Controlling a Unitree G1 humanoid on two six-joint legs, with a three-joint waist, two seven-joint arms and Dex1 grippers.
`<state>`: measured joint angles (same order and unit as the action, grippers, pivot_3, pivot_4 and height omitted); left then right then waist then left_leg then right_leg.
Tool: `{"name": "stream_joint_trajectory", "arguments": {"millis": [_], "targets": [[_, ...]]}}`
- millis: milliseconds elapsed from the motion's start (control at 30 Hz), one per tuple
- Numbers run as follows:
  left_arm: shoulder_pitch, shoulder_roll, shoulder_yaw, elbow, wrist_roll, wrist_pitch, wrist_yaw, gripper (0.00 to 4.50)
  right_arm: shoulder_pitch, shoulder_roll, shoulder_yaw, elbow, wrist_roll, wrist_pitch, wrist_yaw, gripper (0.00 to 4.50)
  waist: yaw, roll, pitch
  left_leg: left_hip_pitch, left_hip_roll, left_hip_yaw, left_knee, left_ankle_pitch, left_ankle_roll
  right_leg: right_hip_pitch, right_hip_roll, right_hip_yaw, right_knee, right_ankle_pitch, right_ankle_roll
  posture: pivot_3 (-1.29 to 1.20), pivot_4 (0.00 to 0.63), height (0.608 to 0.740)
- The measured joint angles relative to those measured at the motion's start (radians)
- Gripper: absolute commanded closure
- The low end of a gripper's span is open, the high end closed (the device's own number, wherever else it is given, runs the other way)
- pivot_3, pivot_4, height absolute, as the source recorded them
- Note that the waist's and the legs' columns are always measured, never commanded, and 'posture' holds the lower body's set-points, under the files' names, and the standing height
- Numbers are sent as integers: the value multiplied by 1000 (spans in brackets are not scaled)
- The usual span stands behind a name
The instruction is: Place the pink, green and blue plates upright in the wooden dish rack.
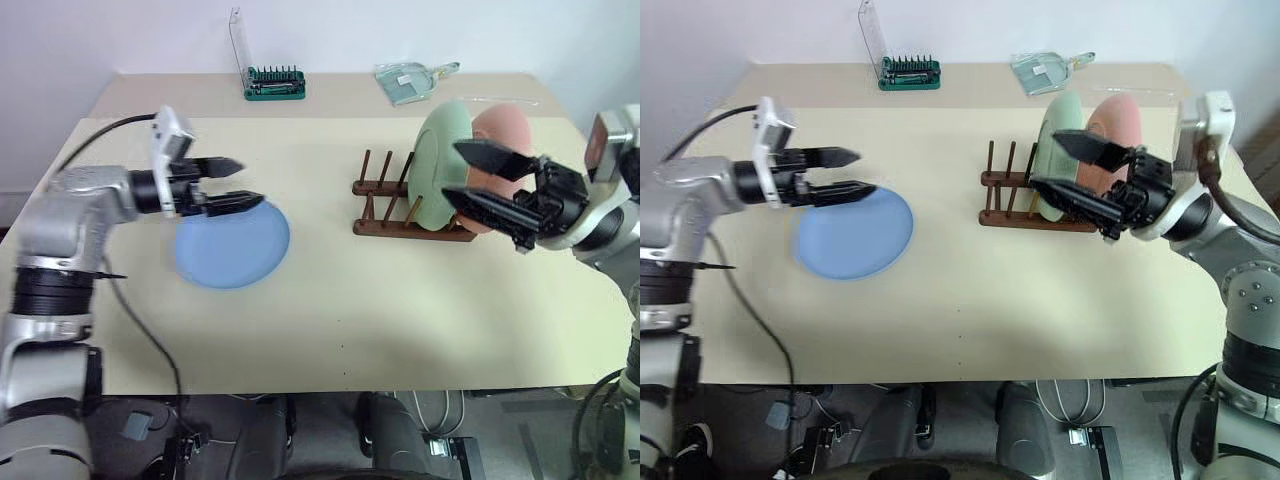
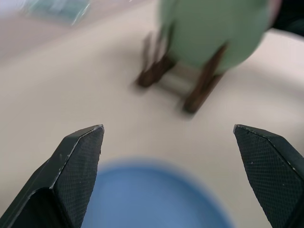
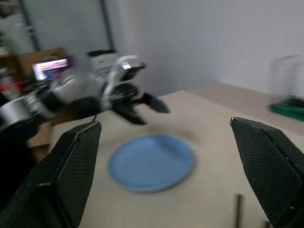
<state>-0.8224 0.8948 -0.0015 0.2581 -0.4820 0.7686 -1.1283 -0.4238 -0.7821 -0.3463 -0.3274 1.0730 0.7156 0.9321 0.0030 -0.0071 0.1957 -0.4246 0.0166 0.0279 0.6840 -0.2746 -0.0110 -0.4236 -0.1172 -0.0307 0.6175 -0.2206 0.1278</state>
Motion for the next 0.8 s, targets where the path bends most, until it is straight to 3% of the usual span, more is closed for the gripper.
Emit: {"name": "stream_joint_trajectory", "arguments": {"millis": [100, 233, 400, 567, 800], "targets": [[-92, 102, -76, 88, 76, 131, -11, 0, -30, 19, 32, 18, -11, -5, 9, 61, 6, -1, 0, 0, 0, 0, 0, 0, 0, 0, 0, 0, 0, 0, 0, 0, 150, 724], [-332, 104, -231, 301, 211, 300, 0, 0, -67, 68, 83, 62, -44, -27, 21, 61, 13, -5, 0, -2, -1, 0, 1, 0, 0, 0, 0, -1, 0, 0, 0, 0, 150, 724], [-469, 39, -414, 616, 361, 320, -98, 0, -85, 94, 106, 105, -72, -40, 31, 61, 7, -5, 0, -2, 0, 0, 0, 0, 0, -3, 0, -1, 1, -1, 1, 0, 150, 724], [-548, -77, -437, 894, 448, 331, -139, 0, -91, 106, 109, 115, -91, -47, 33, 61, 7, -8, 2, -3, 0, 0, 0, 0, 0, -3, 0, -1, 1, -1, 1, 0, 150, 724], [-570, -138, -416, 1035, 527, 267, -140, 0, -80, 108, 98, 89, -91, -44, -5, 61, 7, -9, 2, -3, 0, 0, 0, 0, 0, -3, 0, -1, 2, -1, 1, 0, 150, 724]]}}
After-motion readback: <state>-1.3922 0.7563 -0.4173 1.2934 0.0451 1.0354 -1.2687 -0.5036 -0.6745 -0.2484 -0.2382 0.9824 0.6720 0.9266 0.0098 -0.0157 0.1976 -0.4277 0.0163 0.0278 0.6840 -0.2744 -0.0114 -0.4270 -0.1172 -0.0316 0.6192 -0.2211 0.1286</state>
